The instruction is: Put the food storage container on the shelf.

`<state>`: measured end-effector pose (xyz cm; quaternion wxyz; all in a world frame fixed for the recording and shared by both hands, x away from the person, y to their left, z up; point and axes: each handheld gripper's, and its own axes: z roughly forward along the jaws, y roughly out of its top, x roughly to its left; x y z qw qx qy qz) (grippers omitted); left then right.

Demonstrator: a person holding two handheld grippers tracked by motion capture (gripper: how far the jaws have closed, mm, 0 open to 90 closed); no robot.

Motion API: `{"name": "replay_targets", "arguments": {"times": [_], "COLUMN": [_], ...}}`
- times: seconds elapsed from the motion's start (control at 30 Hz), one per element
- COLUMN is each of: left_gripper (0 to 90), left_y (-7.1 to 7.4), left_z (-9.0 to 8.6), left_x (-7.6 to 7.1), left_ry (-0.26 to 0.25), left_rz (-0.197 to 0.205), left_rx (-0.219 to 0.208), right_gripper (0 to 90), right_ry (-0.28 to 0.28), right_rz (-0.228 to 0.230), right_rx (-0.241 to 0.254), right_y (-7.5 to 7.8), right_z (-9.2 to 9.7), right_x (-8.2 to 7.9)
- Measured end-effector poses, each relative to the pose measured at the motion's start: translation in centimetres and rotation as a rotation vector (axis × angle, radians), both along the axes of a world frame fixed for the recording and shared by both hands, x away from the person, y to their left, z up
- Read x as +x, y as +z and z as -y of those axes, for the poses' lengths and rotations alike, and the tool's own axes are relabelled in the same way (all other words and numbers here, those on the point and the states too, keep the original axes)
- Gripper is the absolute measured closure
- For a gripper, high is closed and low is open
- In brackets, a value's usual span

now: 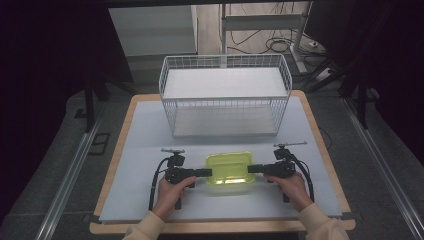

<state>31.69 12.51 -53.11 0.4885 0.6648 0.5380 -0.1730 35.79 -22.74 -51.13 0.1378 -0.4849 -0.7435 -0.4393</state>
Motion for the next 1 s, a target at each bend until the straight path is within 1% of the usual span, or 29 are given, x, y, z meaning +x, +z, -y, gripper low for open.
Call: {"name": "replay_targets", "arguments": {"times": [0.03,0.13,0.2,0.37,0.53,0.6,0.7,0.77,0.8,0.83,0.87,0.9,0.93,1.0], "left_gripper": [71.0,77.7,79.1,81.0,81.2,81.3,81.4,81.5,81.5,81.5,81.6,81.6,81.6,81.6], "left_y": [0.1,0.4,0.6,0.9,1.4,1.7,2.0,2.2,2.2,2.4,2.4,2.6,2.6,2.7], "left_z": [0.0,-0.3,-0.3,-0.2,-0.3,-0.3,-0.5,-0.6,-0.6,-0.7,-0.7,-0.7,-0.7,-0.9], "left_x": [-0.1,-0.4,-0.5,-0.8,-1.0,-1.1,-1.1,-1.2,-1.2,-1.2,-1.2,-1.3,-1.3,-1.3], "left_ry": [0.003,0.008,0.006,-0.002,-0.004,-0.003,-0.006,-0.002,-0.002,-0.004,-0.004,-0.002,-0.002,-0.003], "left_rz": [0.007,0.030,0.044,0.057,0.073,0.081,0.094,0.099,0.099,0.103,0.103,0.108,0.108,0.111], "left_rx": [0.011,-0.007,0.000,0.010,0.006,0.008,0.010,0.005,0.005,0.005,0.005,0.002,0.002,-0.002], "right_gripper": [72.6,77.2,78.2,79.6,79.7,79.7,79.7,79.7,79.7,79.7,79.7,79.7,79.7,79.7], "right_ry": [-0.002,-0.019,-0.021,-0.019,-0.017,-0.015,-0.015,-0.013,-0.013,-0.010,-0.010,-0.009,-0.009,-0.005], "right_rz": [0.001,-0.012,-0.011,0.008,0.021,0.040,0.054,0.070,0.070,0.082,0.082,0.096,0.096,0.119], "right_rx": [-0.005,0.019,0.019,0.007,0.012,0.013,0.017,0.017,0.017,0.015,0.015,0.016,0.016,0.016], "right_y": [0.0,0.3,0.5,0.8,1.3,1.6,2.0,2.3,2.3,2.6,2.6,2.8,2.8,3.2], "right_z": [0.0,0.2,0.2,0.2,0.3,0.3,0.2,0.1,0.1,0.0,0.0,-0.1,-0.1,-0.2], "right_x": [0.0,-0.2,-0.3,-0.6,-0.9,-1.0,-1.2,-1.4,-1.4,-1.4,-1.4,-1.6,-1.6,-1.7]}}
